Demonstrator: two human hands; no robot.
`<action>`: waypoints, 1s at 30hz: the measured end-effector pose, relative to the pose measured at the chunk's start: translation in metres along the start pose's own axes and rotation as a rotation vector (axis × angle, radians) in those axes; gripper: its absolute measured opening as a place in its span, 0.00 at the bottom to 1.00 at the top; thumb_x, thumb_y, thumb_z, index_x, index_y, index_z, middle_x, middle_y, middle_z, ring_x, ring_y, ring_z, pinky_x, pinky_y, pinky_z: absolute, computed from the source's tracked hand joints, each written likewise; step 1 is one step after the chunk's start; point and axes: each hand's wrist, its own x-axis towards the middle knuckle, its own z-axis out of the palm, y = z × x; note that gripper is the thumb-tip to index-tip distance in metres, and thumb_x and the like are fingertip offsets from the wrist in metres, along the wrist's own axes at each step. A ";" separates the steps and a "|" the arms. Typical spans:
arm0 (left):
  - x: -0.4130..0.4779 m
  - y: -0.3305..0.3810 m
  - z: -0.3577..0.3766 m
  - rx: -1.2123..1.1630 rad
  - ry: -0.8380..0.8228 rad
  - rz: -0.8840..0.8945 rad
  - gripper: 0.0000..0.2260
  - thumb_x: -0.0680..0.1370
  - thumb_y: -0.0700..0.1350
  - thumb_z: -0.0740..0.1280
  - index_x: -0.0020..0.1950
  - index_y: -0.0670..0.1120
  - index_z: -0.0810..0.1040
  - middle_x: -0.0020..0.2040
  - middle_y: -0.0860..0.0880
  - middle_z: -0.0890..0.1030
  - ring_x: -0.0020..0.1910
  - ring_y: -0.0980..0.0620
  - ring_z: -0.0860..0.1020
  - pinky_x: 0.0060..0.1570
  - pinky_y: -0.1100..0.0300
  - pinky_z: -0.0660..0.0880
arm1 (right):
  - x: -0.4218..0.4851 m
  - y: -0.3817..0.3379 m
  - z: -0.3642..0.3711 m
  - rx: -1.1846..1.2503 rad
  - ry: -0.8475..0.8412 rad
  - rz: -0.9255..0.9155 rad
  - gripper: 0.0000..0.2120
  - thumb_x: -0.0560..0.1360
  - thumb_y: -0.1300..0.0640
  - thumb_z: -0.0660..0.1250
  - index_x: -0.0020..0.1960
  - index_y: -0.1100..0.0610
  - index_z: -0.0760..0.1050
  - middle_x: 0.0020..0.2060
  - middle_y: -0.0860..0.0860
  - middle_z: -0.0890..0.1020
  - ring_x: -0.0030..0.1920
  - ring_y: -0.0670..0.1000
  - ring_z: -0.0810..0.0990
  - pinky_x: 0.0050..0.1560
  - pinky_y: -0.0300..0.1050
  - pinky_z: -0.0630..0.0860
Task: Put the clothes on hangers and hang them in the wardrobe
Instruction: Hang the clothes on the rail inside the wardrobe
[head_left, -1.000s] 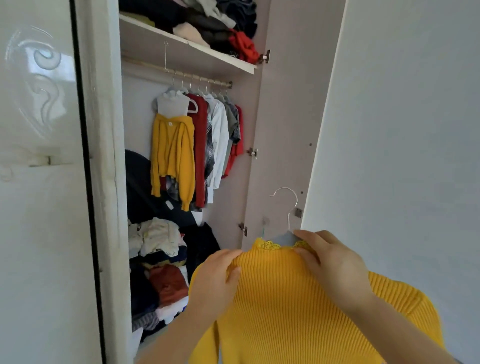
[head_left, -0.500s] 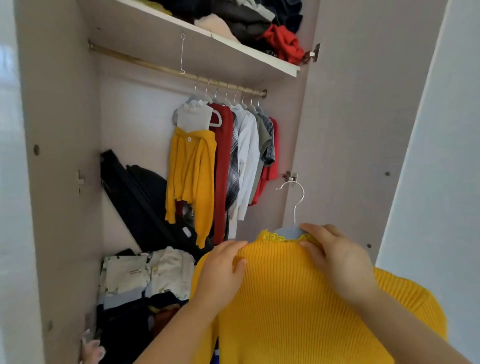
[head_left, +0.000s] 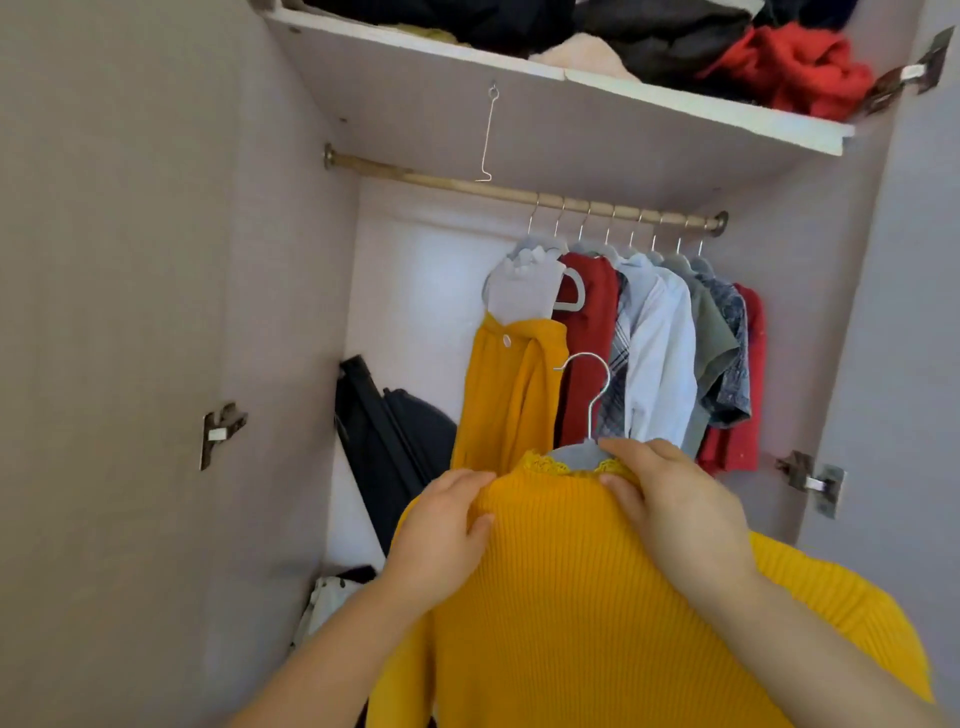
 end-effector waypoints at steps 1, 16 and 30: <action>0.008 -0.007 -0.001 0.022 -0.007 -0.004 0.19 0.79 0.47 0.62 0.70 0.52 0.66 0.67 0.56 0.69 0.64 0.58 0.67 0.61 0.68 0.60 | 0.010 0.000 0.007 -0.004 0.001 -0.012 0.16 0.78 0.46 0.58 0.65 0.43 0.69 0.52 0.45 0.76 0.49 0.50 0.78 0.36 0.44 0.72; 0.263 -0.145 -0.010 0.057 0.093 0.018 0.19 0.78 0.46 0.62 0.69 0.52 0.67 0.66 0.50 0.70 0.64 0.54 0.69 0.57 0.69 0.61 | 0.292 -0.012 0.123 -0.313 0.062 -0.135 0.15 0.79 0.57 0.57 0.64 0.48 0.65 0.51 0.50 0.72 0.47 0.55 0.78 0.33 0.45 0.70; 0.397 -0.179 -0.030 0.194 0.242 0.119 0.21 0.79 0.50 0.61 0.71 0.55 0.62 0.69 0.54 0.66 0.65 0.56 0.68 0.62 0.66 0.64 | 0.471 -0.020 0.127 -0.387 0.207 -0.086 0.15 0.77 0.66 0.54 0.60 0.57 0.72 0.55 0.57 0.72 0.52 0.61 0.77 0.40 0.48 0.67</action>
